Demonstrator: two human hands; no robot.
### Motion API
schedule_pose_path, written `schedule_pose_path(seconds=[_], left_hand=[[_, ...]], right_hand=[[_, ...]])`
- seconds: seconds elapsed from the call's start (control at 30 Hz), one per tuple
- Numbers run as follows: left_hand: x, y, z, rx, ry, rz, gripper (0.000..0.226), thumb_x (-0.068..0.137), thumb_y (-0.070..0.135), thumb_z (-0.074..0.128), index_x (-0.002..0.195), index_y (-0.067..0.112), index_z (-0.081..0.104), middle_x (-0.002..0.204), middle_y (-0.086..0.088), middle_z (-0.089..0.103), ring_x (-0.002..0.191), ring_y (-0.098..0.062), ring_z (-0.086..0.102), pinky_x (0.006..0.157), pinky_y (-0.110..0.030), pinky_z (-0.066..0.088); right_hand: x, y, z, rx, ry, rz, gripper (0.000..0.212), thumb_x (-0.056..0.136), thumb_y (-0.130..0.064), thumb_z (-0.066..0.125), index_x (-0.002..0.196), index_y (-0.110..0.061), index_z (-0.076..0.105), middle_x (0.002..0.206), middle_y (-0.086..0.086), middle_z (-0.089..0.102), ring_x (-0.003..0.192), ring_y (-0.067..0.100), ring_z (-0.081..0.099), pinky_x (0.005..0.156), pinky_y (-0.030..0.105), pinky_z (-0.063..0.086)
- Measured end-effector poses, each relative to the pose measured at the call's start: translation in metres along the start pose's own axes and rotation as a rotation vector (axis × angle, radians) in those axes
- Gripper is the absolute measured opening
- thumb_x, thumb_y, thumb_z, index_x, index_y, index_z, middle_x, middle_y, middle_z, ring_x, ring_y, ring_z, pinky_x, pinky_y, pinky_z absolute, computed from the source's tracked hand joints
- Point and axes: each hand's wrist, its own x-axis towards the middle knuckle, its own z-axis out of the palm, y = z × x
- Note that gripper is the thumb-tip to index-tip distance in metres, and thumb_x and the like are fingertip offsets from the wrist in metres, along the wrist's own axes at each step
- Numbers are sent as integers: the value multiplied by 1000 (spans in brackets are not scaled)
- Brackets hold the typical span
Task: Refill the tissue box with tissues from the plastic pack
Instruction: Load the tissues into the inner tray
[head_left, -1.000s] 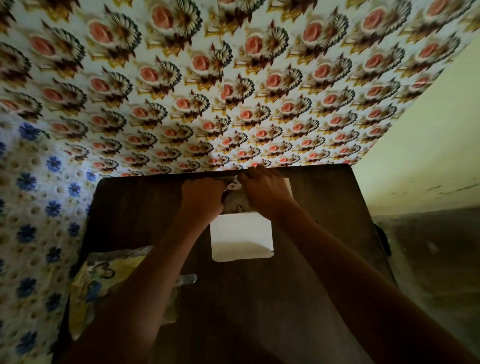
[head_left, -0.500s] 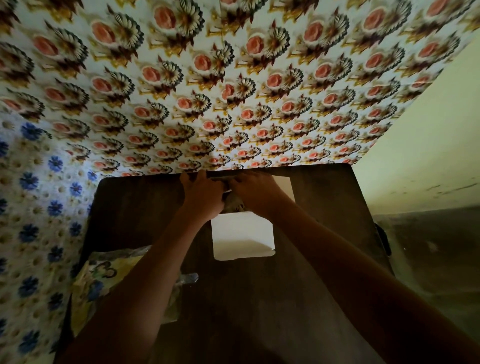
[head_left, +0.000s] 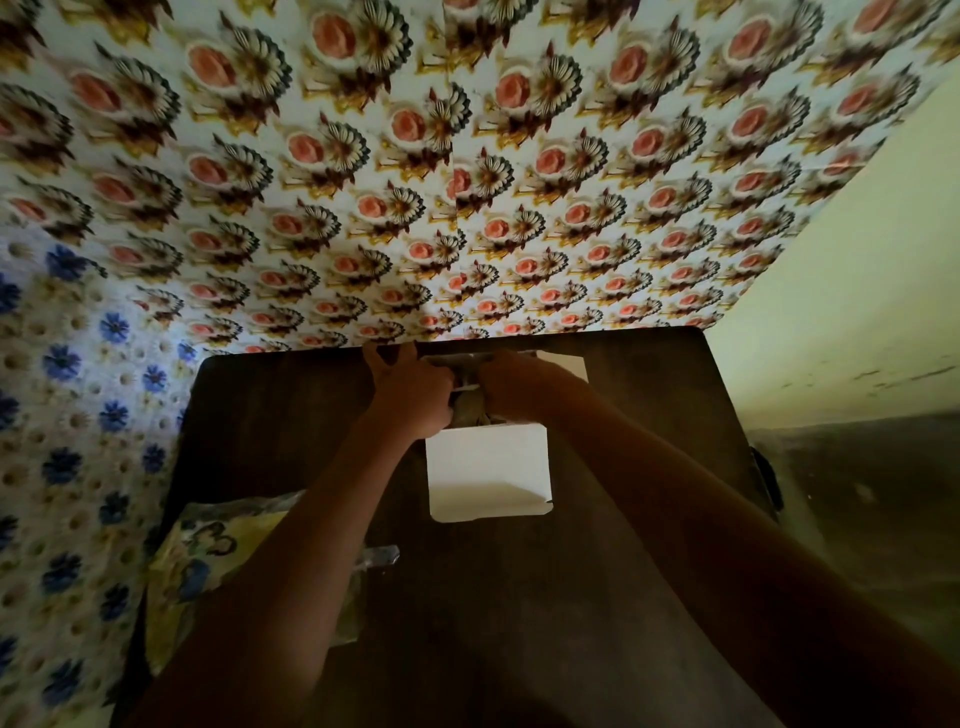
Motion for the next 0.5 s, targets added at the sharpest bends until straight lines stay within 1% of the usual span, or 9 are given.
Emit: schedule_pose_path(seconds=[0.03, 0.1, 0.2, 0.23, 0.27, 0.33, 0.4, 0.43, 0.5], left_hand=[[0, 0, -1, 17, -13, -2, 21, 95, 29, 56, 112, 27, 69, 126, 0, 62, 150, -33, 20, 111, -79, -4], [1, 1, -3, 50, -43, -10, 21, 96, 30, 54, 112, 27, 67, 129, 0, 61, 152, -34, 18, 111, -80, -5], [1, 5, -5, 103, -78, -12, 26, 98, 30, 52, 121, 30, 64, 134, 1, 60, 152, -36, 17, 109, -80, -7], [1, 6, -4, 110, -81, -19, 29, 99, 30, 51, 126, 33, 63, 135, 2, 59, 152, -36, 18, 109, -80, -8], [1, 6, -4, 110, -80, -27, 31, 99, 30, 51, 128, 35, 61, 136, 2, 59, 151, -36, 19, 109, -80, -9], [4, 7, -1, 100, -61, -41, 31, 98, 30, 52, 127, 36, 61, 134, 2, 59, 150, -37, 22, 108, -81, -9], [7, 7, 1, 85, -30, -56, 26, 96, 30, 55, 121, 33, 65, 129, 2, 61, 147, -35, 27, 108, -81, -8], [9, 7, 3, 65, -2, -67, 22, 95, 29, 57, 115, 31, 67, 124, 2, 62, 145, -34, 32, 109, -80, -6], [11, 6, 9, -18, 69, -85, 15, 94, 30, 60, 105, 28, 69, 114, 2, 65, 136, -30, 43, 111, -80, 0]], right_hand=[[3, 0, -2, 30, -24, 6, 30, 97, -8, 54, 126, -10, 61, 107, 12, 68, 80, 20, 59, 63, 23, 44], [9, 0, -4, 61, -65, 4, 35, 97, -9, 52, 131, -12, 58, 107, 11, 66, 81, 19, 56, 66, 25, 43], [10, -6, -13, 43, -158, -6, 45, 97, -22, 56, 141, -22, 50, 119, 6, 65, 90, 20, 56, 79, 32, 48], [11, -6, -15, 60, -167, -15, 51, 96, -24, 58, 145, -26, 45, 118, 3, 65, 93, 22, 58, 83, 33, 49], [11, -5, -16, 58, -163, -21, 54, 95, -20, 58, 147, -25, 43, 113, 1, 64, 96, 25, 60, 85, 34, 48], [10, -2, -14, 16, -71, -32, 45, 94, -10, 60, 138, -16, 54, 111, 9, 67, 101, 28, 65, 86, 31, 51], [10, 2, -7, -28, 69, -38, 32, 91, -7, 62, 123, -13, 64, 109, 11, 70, 99, 29, 69, 87, 36, 57], [9, 4, -4, -37, 116, -38, 28, 92, -7, 62, 119, -11, 66, 110, 12, 70, 100, 30, 70, 87, 37, 58], [4, 5, -4, -52, 160, -42, 28, 95, -5, 58, 122, -8, 66, 117, 14, 69, 106, 31, 69, 89, 33, 54]])
